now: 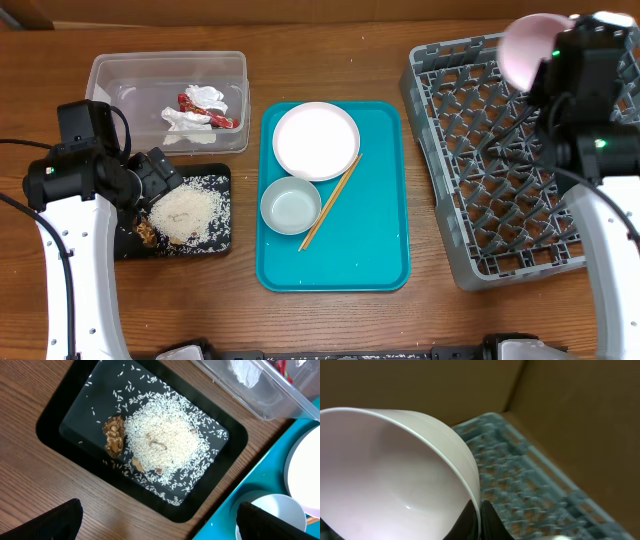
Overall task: Sort waste into correct bins and load items into the dishwasher
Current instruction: 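Lift the pink bowl, carry it right and set it in the dish rack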
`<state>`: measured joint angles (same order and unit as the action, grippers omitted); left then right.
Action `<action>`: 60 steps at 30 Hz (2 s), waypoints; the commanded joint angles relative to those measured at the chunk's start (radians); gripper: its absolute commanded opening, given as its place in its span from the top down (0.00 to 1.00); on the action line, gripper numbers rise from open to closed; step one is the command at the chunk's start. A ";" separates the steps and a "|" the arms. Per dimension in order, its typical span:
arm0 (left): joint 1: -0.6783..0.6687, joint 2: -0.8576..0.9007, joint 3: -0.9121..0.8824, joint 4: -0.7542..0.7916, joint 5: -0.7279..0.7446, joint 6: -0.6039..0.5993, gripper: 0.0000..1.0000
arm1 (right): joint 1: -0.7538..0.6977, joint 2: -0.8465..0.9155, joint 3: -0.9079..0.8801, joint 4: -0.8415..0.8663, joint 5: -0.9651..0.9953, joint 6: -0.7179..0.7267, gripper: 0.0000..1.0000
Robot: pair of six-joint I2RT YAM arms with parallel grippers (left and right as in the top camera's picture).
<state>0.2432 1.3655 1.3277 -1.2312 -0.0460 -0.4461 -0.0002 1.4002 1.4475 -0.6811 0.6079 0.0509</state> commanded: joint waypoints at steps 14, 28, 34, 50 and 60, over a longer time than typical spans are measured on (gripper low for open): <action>0.004 -0.011 0.010 0.001 -0.009 -0.003 0.00 | -0.272 0.386 0.018 0.381 0.603 -0.242 0.96; 0.004 -0.011 0.010 0.001 -0.009 -0.003 0.00 | -0.303 0.536 0.011 0.128 0.442 0.071 0.96; 0.004 -0.011 0.010 0.001 -0.009 -0.003 0.00 | -0.283 0.536 0.011 -0.056 0.365 0.230 0.96; 0.004 -0.011 0.010 0.001 -0.009 -0.003 0.00 | -0.240 0.457 0.034 -0.241 0.216 0.286 0.71; 0.004 -0.011 0.010 0.001 -0.009 -0.003 0.00 | -0.175 0.229 0.150 -0.271 -0.144 0.252 0.30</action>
<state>0.2428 1.3655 1.3277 -1.2312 -0.0460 -0.4461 -0.2115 1.7203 1.5635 -0.9436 0.6735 0.3164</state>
